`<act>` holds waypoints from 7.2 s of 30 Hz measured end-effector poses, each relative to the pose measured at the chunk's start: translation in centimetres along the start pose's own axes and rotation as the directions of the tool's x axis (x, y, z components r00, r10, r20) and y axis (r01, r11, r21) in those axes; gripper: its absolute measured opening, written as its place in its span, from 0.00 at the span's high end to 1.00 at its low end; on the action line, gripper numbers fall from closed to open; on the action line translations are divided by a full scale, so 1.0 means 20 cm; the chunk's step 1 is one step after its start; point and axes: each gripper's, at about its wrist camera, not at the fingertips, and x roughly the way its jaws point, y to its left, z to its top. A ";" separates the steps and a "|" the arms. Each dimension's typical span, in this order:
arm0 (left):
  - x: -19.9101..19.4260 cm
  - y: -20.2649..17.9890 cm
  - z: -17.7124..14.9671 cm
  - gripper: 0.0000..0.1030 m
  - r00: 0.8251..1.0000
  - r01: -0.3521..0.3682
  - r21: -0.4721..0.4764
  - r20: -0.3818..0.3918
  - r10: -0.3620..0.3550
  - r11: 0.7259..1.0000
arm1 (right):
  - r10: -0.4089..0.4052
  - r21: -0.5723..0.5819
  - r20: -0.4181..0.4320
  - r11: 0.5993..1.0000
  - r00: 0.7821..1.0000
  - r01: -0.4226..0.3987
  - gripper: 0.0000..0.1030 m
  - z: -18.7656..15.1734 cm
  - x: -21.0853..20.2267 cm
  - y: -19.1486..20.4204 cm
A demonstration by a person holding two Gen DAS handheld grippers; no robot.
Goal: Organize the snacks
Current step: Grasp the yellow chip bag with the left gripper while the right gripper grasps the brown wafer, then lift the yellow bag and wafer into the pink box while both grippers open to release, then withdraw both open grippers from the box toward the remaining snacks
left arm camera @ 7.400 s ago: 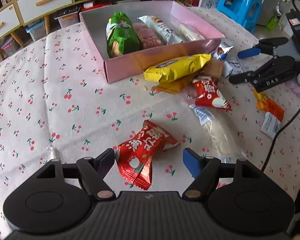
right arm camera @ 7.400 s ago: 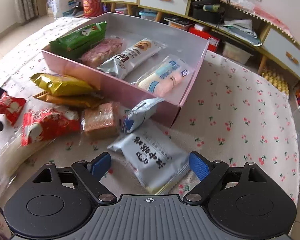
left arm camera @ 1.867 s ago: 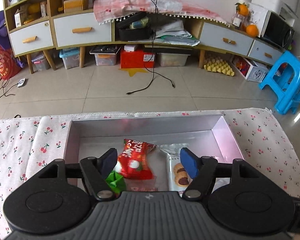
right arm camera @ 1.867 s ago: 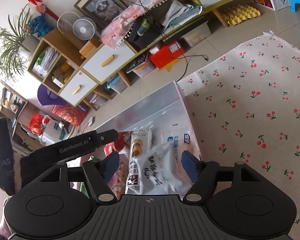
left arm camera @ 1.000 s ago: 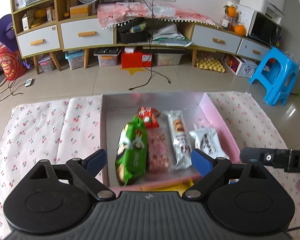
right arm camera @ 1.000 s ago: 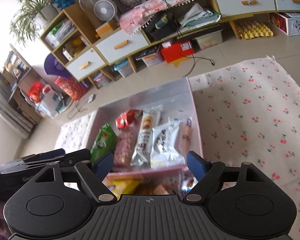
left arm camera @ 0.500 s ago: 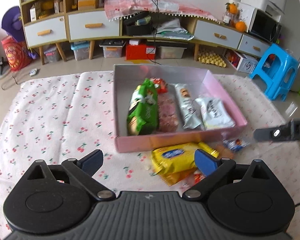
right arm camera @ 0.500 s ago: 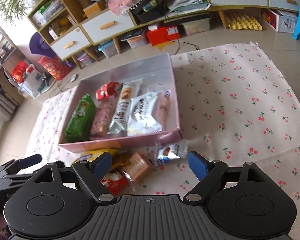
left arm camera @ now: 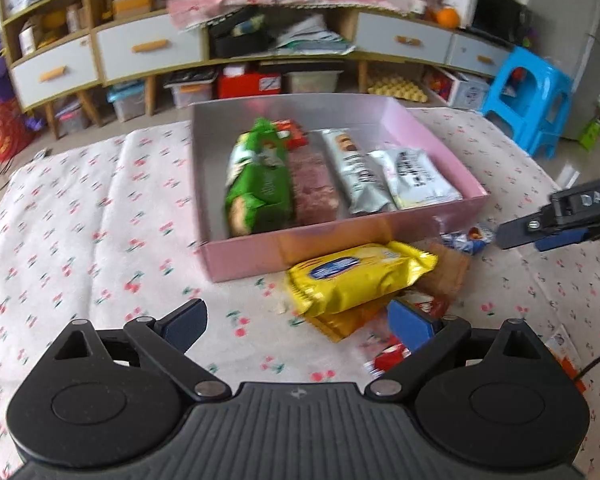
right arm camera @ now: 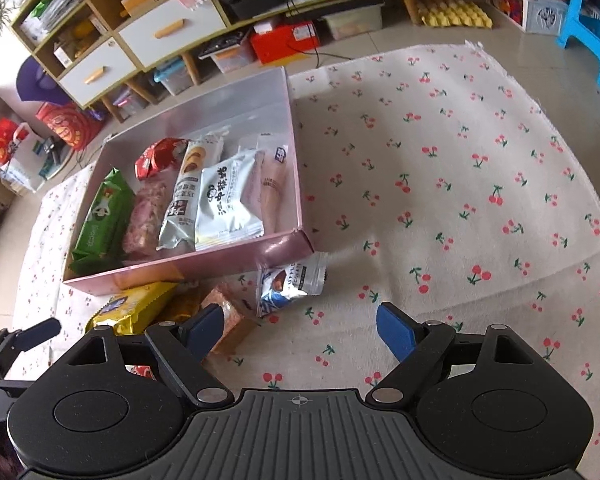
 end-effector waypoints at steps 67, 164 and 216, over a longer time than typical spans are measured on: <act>-0.08 0.10 -0.17 0.08 0.998 0.043 -0.121 -0.047 -0.049 0.992 | 0.010 -0.199 0.001 0.980 1.000 -0.010 0.50 -0.13 0.13 0.25; 0.31 0.00 0.48 0.40 0.988 0.122 -0.227 0.125 -0.095 0.966 | 0.215 0.225 0.236 0.937 0.948 -0.268 0.57 0.42 0.22 0.00; -0.13 0.00 0.19 0.01 0.998 0.002 -0.180 0.065 0.010 0.984 | 0.140 0.039 0.142 0.988 0.980 -0.147 0.16 0.05 -0.24 0.09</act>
